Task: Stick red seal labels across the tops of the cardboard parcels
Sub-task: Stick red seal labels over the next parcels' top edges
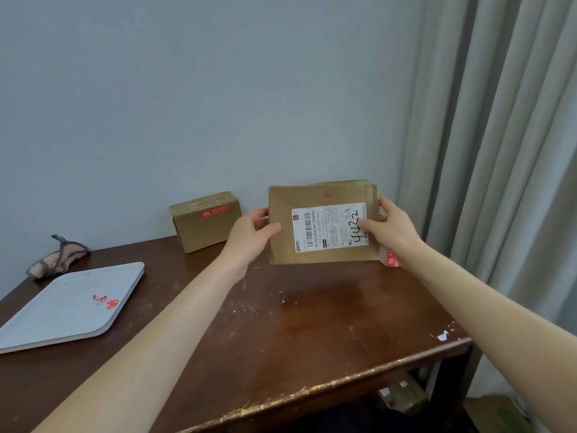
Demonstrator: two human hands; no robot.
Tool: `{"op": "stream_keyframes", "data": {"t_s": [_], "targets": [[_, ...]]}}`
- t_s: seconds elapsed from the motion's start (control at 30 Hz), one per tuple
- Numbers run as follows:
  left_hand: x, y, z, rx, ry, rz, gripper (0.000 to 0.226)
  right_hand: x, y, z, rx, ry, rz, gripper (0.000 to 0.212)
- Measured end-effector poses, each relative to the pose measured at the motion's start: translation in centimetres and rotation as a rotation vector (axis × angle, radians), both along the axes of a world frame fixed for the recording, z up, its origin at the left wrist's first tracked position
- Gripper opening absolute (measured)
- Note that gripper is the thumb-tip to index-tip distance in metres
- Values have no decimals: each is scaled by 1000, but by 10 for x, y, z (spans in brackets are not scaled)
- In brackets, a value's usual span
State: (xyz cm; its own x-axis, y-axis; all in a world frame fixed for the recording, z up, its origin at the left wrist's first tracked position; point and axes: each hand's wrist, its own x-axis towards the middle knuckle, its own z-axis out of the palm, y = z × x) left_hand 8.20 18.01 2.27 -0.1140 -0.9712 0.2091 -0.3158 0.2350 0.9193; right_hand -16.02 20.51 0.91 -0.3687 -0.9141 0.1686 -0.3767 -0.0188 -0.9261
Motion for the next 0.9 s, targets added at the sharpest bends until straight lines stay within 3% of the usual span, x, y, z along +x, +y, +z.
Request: {"op": "stream_keyframes", "data": {"t_s": [0.13, 0.23, 0.37, 0.63, 0.9], "targets": [[3, 3, 14, -7, 88, -45, 36, -11, -7, 12, 4, -79, -37, 72], [6, 3, 17, -4, 142, -95, 28, -15, -7, 20, 3, -225, -63, 57], [8, 4, 17, -12, 134, -166, 70, -14, -5, 24, -16, -295, -35, 45], [11, 4, 11, -22, 81, -271, 73, -15, 2, 27, 18, -281, 134, 41], [9, 3, 2, -53, 15, -225, 76, -14, -3, 27, -1, -231, 89, 38]]}}
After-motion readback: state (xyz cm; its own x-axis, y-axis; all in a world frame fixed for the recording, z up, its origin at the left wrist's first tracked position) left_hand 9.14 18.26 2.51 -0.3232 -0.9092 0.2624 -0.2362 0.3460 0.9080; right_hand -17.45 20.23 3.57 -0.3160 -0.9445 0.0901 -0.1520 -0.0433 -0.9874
